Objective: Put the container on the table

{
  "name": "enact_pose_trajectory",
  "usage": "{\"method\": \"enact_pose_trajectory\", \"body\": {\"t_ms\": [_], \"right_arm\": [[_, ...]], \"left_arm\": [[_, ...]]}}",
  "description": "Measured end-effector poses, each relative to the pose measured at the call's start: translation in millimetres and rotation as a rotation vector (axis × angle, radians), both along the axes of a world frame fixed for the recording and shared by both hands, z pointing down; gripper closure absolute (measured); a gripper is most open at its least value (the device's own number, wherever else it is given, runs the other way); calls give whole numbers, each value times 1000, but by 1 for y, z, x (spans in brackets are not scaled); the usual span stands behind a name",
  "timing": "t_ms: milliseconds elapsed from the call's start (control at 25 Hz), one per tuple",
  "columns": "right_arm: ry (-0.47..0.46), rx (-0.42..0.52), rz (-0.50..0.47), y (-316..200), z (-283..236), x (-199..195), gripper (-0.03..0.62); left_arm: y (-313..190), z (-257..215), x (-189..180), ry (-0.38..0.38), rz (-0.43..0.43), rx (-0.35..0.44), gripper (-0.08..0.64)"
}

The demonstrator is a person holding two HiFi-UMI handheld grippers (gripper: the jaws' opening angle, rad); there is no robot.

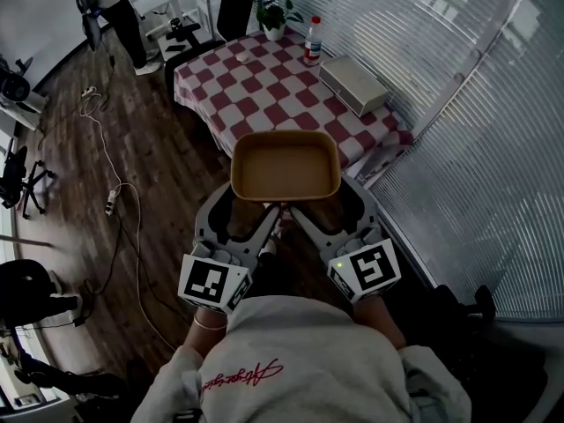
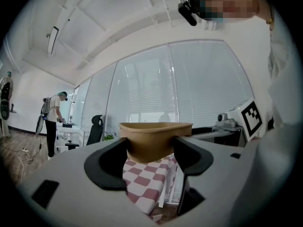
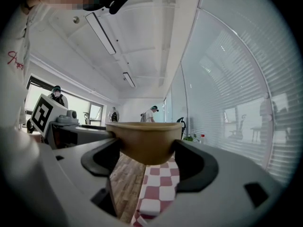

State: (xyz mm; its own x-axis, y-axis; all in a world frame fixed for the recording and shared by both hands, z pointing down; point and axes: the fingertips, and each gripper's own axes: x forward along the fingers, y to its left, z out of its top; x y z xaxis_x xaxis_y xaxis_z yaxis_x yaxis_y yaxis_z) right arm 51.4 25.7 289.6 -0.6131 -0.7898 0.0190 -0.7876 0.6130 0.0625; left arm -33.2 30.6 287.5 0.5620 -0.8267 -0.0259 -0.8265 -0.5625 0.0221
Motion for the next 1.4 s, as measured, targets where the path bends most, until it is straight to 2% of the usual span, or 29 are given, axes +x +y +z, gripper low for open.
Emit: {"method": "enact_pose_trajectory", "body": {"t_ms": [1400], "right_arm": [[-4, -25, 75, -138, -1, -6, 229]], "left_arm": [[-144, -2, -7, 5, 70, -25, 241]]}}
